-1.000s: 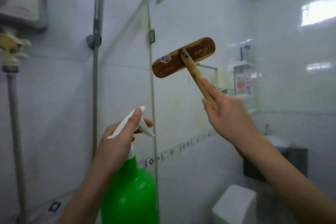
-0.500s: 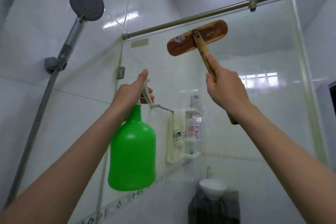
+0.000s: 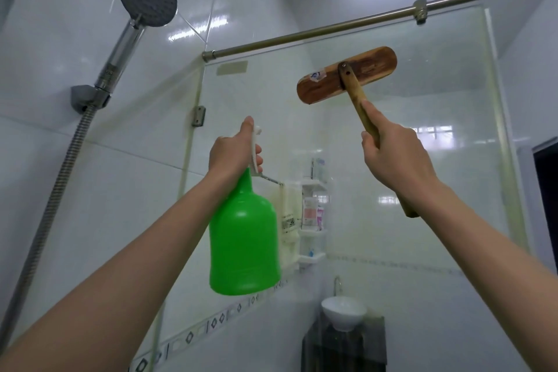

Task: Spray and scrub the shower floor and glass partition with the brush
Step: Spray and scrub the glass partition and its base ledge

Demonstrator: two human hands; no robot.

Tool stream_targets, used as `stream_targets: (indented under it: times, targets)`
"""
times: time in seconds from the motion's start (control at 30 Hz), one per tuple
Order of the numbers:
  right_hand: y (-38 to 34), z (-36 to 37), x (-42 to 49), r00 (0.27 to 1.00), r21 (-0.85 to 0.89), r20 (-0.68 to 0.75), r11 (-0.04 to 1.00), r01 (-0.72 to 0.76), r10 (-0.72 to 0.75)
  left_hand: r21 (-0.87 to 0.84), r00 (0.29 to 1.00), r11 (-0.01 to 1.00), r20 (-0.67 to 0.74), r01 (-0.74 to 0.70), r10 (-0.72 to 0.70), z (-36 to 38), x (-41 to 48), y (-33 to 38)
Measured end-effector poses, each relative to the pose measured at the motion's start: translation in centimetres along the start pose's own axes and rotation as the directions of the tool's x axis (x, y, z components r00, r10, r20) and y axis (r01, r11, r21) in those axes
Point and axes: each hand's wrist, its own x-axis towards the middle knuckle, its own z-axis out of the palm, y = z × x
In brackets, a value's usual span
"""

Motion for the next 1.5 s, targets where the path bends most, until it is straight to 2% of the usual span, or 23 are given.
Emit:
stream_targets:
  times: [0.23,0.4,0.5,0.67,0.83,0.93,1.07,1.2,1.33,1.5]
  targets:
    - [0.9,0.2,-0.1,1.0,-0.007,-0.008,1.0,-0.009,0.009,0.019,0.999,0.999,0.027,0.043,-0.044,-0.5,0.5,-1.5]
    - [1.7,0.3,-0.6,1.0,-0.052,-0.004,0.999,-0.013,0.013,0.09,1.0,0.996,-0.009,-0.01,0.011,-0.6,-0.1,-2.5]
    - [1.6,0.4,-0.6,1.0,-0.07,0.001,0.997,-0.019,0.019,0.007,0.998,1.0,0.07,0.001,-0.002,0.1,-0.8,-2.2]
    - [1.8,0.2,-0.7,1.0,-0.079,0.012,0.997,-0.008,0.009,0.044,0.993,0.999,0.12,-0.019,0.013,2.7,-2.1,-1.9]
    - [2.7,-0.9,-1.1,1.0,-0.106,0.001,0.994,-0.014,0.014,-0.019,0.958,0.998,0.282,0.057,-0.05,5.5,-3.8,-1.3]
    - [3.5,-1.8,-1.2,1.0,-0.108,-0.009,0.994,-0.03,0.029,-0.016,0.955,0.999,0.293,0.049,-0.042,7.1,-5.2,-0.6]
    - [4.4,-2.8,-1.8,0.998,-0.123,-0.018,0.991,-0.057,0.055,-0.1,0.932,0.987,0.353,0.126,-0.083,8.4,-6.5,-0.1]
    - [5.6,-3.3,-2.8,0.997,-0.136,0.001,0.988,-0.079,0.08,-0.049,0.945,0.995,0.322,0.086,-0.066,8.9,-6.9,-0.7]
    - [6.1,-3.1,-4.6,0.995,-0.193,0.026,0.977,-0.093,0.1,-0.09,0.943,0.99,0.324,0.112,-0.077,8.2,-7.0,-1.5]
    - [4.6,-2.0,-2.4,0.999,-0.236,-0.016,0.971,-0.035,0.033,-0.049,0.963,0.995,0.263,0.082,-0.066,7.5,-6.7,-2.7]
